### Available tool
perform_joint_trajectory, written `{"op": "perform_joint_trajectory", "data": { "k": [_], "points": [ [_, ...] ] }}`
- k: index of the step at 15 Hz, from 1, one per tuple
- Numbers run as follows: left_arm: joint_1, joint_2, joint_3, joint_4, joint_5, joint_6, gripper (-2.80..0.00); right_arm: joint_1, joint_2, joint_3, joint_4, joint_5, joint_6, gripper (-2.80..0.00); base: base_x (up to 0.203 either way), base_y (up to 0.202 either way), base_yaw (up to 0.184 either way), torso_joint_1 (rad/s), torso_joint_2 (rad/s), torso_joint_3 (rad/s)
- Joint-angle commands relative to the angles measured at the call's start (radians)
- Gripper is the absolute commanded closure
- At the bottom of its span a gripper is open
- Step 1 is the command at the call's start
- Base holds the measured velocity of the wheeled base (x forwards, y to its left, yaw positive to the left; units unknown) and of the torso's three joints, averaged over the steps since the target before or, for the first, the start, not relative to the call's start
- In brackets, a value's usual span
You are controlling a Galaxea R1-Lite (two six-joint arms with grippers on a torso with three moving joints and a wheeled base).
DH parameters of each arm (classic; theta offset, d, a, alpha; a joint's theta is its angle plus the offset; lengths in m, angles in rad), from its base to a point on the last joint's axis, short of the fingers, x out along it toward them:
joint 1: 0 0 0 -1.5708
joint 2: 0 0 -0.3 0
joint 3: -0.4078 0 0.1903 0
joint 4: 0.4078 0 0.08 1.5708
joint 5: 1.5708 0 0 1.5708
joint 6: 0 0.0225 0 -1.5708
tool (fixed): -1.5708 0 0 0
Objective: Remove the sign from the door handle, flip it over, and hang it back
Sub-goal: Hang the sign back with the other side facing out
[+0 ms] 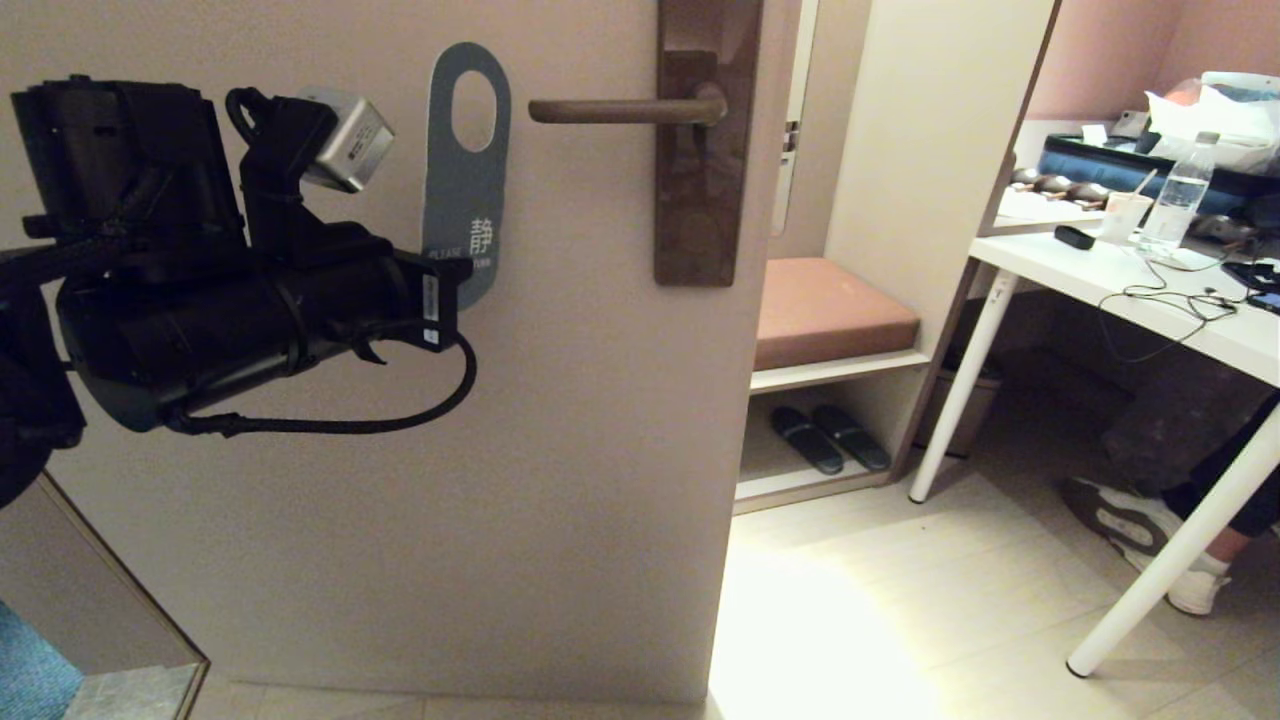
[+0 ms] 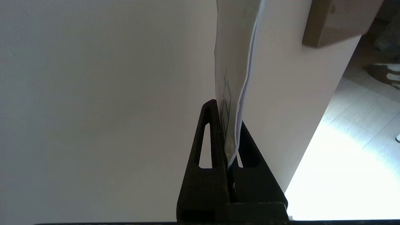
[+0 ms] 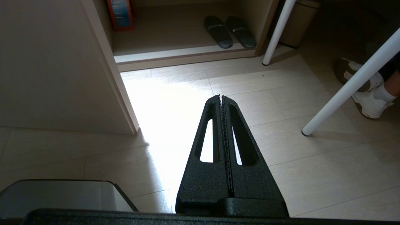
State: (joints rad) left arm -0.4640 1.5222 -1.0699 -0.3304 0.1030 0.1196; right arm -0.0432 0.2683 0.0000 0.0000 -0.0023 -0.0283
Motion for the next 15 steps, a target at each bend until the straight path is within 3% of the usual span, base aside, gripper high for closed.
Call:
{"op": "perform_joint_trajectory", "data": {
  "k": [1, 15],
  "points": [
    [0.001, 0.013, -0.031, 0.006, 0.000, 0.001, 0.00, 0.000, 0.000, 0.000, 0.000, 0.000, -0.001, 0.00, 0.000, 0.000, 0.000, 0.000, 0.00, 0.000],
    [-0.011, 0.088, -0.126, 0.034, 0.001, 0.002, 0.00, 0.000, 0.002, 0.000, 0.000, 0.001, -0.001, 0.00, 0.000, 0.000, 0.000, 0.000, 0.00, 0.000]
  ]
}}
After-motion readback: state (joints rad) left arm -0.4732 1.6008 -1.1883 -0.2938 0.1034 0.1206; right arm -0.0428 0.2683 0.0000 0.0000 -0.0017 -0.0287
